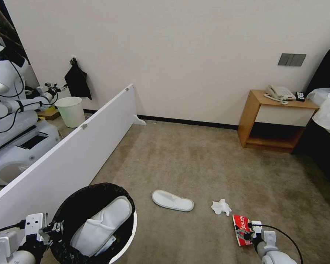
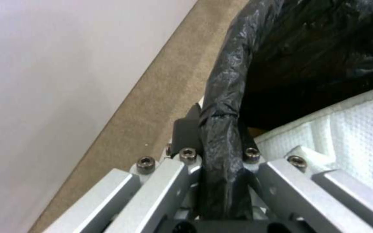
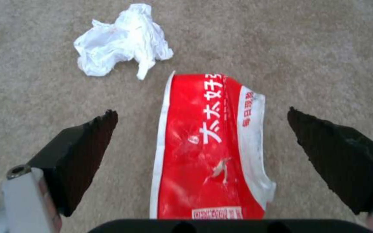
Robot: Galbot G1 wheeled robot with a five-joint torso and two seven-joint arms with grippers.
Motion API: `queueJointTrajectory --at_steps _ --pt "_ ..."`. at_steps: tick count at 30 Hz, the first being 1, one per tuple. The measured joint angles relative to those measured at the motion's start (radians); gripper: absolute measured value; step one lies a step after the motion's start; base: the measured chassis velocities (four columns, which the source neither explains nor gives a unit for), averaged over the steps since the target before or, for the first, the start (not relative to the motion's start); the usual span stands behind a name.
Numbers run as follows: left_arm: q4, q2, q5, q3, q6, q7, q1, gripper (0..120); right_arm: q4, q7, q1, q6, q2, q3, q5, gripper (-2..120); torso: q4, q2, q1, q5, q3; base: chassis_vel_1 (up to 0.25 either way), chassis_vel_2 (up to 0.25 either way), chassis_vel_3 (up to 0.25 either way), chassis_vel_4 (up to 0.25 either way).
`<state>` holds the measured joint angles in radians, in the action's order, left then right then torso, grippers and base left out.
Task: Pick up the trash bin, then pick up the garbage from the floor and place it into the trash bin.
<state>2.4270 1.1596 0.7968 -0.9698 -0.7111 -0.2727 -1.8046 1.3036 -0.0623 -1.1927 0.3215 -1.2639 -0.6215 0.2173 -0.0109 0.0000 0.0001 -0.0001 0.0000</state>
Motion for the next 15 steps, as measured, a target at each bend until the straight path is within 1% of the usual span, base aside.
queueJointTrajectory --at_steps 15 --pt "-0.008 0.002 -0.004 0.005 -0.001 -0.002 0.008 3 -0.128 -0.011 0.069 -0.003 -0.008 0.007 -0.003 100 0.0000 0.000 0.000 0.0001 0.000 0.000 0.000 0.000 0.000"
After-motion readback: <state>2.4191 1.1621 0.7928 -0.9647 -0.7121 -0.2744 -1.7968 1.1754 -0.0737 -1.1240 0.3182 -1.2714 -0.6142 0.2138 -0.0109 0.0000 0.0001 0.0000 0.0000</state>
